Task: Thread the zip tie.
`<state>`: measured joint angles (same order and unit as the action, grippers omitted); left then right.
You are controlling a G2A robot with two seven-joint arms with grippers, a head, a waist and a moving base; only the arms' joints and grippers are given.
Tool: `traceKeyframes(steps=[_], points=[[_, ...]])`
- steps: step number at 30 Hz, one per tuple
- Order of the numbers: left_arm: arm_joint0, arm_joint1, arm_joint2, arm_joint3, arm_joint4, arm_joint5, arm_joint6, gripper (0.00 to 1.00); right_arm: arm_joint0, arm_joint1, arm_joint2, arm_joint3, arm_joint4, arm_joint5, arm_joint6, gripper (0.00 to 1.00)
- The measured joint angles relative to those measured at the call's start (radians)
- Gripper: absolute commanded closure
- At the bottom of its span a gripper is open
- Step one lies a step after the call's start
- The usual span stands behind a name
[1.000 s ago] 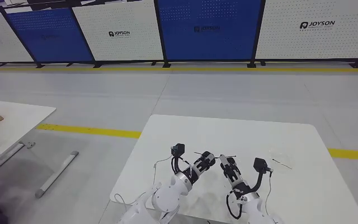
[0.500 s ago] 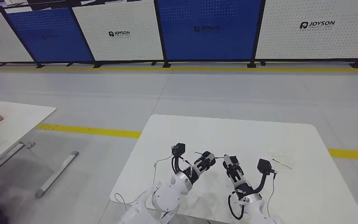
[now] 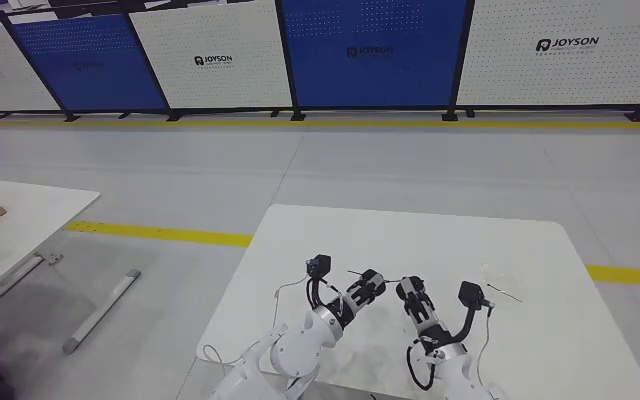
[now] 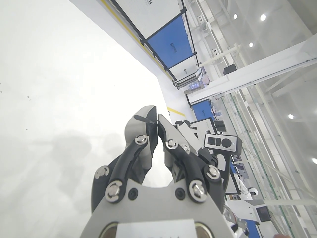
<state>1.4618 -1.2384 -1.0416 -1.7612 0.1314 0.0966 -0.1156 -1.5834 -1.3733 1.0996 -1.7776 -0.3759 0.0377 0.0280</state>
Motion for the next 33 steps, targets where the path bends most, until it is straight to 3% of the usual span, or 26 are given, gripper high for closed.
traceKeyframes(steps=[17,18,19,21,25,33], points=[[0.011,0.002,-0.009,-0.023,-0.021,-0.022,-0.021,1.00,0.009,-0.002,-0.005,0.007,-0.001,0.001,0.008,1.00],[0.011,0.002,-0.010,-0.023,-0.022,-0.022,-0.021,0.84,0.010,-0.002,-0.005,0.008,0.000,0.001,0.009,1.00],[0.013,0.002,-0.011,-0.024,-0.023,-0.021,-0.019,0.58,0.011,-0.002,-0.005,0.010,0.001,0.000,0.009,1.00],[0.013,0.002,-0.011,-0.024,-0.025,-0.017,-0.015,0.49,0.012,-0.003,-0.005,0.011,0.002,-0.001,0.009,1.00],[0.012,0.001,-0.008,-0.023,-0.024,-0.015,-0.014,0.45,0.012,-0.003,-0.003,0.013,-0.007,0.005,0.008,1.00],[0.018,0.000,-0.011,-0.029,-0.018,-0.023,0.010,0.58,0.009,-0.002,0.008,0.014,-0.024,0.030,-0.004,1.00]])
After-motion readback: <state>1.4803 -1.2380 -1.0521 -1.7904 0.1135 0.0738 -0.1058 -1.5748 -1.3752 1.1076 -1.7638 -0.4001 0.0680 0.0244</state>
